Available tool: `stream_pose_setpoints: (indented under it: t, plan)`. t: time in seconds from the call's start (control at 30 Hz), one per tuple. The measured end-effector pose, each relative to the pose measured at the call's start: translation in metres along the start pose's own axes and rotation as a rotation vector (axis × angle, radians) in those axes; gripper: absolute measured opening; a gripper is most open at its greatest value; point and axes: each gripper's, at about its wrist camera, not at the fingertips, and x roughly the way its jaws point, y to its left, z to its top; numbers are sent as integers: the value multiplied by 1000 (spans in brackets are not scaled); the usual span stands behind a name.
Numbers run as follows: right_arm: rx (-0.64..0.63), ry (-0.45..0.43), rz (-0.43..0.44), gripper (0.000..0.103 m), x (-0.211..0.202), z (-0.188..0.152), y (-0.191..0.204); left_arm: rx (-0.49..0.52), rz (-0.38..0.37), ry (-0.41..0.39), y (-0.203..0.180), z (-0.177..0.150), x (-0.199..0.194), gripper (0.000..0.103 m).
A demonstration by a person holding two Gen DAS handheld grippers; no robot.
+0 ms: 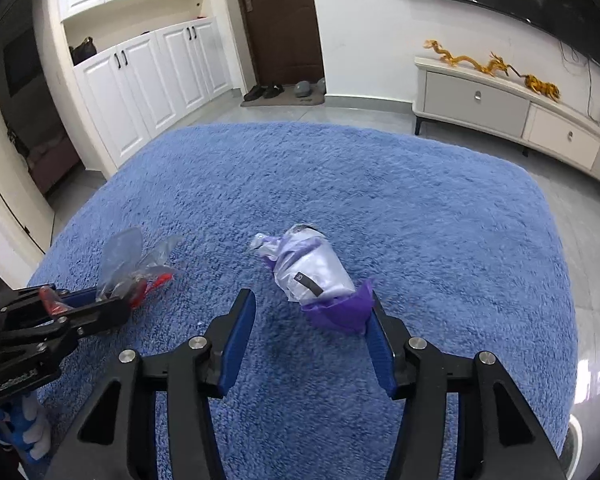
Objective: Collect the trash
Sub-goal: 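Grasp the clear bottle bag with the left gripper while the right grasps the purple-white bag, then carry both items over the trash bin and open both grippers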
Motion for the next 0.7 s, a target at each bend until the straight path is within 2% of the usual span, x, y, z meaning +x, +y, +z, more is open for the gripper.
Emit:
stream_pose_setpoints:
  t: [0.3,0.47,0.5,0.53,0.57,0.7]
  plan:
    - [6,-29,-27,56,-18,0,-3,0,8,-28,6,-7,-15,20]
    - [-17,-17,18,56,-8,3,6,3,17,-23,0,-6,-10,20]
    - [-34,-10,25,54,-5,3,11,8,26,-21,-1,-7,-10,20]
    - [-51,-1,26,46,-2,2,16,12,33,-21,-2,-9,-11,20]
    - [-59,11,25,31,1,1,19,17,41,-20,-4,-9,-11,20]
    - [-53,9,22,27,-2,-6,25,46,73,-31,-14,-11,-16,20]
